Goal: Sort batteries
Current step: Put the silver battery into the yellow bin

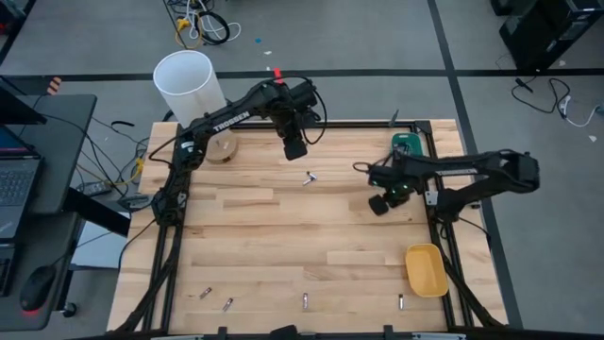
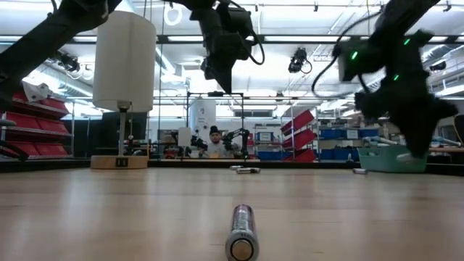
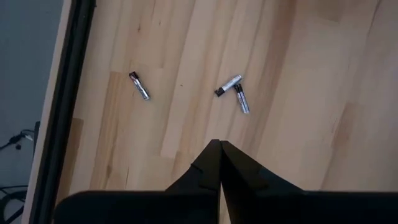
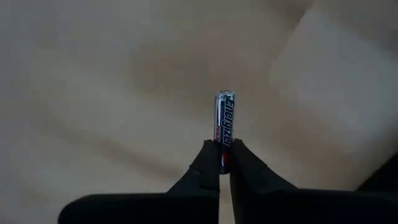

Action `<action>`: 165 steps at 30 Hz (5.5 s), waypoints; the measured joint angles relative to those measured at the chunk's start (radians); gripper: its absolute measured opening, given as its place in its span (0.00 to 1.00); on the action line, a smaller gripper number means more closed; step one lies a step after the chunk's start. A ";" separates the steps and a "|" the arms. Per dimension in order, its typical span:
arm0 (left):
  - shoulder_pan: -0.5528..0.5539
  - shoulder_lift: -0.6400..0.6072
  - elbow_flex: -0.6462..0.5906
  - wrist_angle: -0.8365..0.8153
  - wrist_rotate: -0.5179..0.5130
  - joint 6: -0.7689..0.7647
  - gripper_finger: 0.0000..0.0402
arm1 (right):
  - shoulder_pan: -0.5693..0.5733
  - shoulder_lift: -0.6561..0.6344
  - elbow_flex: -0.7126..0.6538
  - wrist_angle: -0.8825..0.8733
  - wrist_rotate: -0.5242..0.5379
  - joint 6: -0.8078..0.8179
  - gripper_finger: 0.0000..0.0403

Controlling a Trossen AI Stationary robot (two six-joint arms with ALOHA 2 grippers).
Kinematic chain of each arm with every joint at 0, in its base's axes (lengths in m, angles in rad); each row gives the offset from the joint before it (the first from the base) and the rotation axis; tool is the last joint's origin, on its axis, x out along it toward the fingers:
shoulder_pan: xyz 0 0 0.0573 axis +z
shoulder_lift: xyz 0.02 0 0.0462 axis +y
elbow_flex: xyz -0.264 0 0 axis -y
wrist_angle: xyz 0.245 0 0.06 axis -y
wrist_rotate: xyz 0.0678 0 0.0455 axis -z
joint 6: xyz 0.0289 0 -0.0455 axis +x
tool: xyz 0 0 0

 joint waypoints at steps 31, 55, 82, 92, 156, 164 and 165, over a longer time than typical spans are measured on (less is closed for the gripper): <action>-0.074 -0.120 -0.102 -0.033 -0.051 -0.108 0.04 | 0.903 -0.059 0.135 -0.103 -0.287 0.549 0.02; -0.230 -0.618 -0.967 0.339 -0.105 -0.434 0.05 | 0.771 0.009 0.141 -0.108 -0.044 0.557 0.43; -0.284 -0.621 -0.962 0.374 -0.106 -0.441 0.08 | -0.173 0.206 0.134 -0.070 0.287 0.069 0.37; -0.326 -0.621 -0.962 0.299 -0.137 -0.444 0.08 | -0.288 0.345 0.135 -0.029 0.283 0.004 0.35; -0.330 -0.620 -0.961 0.377 -0.204 -0.427 0.08 | -0.036 0.116 0.133 0.021 0.069 -0.056 0.02; -0.331 -0.620 -0.974 0.452 -0.143 -0.421 0.08 | 0.070 0.074 0.134 0.029 -0.027 -0.003 0.02; -0.331 -0.619 -0.977 0.449 -0.135 -0.421 0.08 | 0.085 0.069 0.134 0.029 -0.042 -0.002 0.02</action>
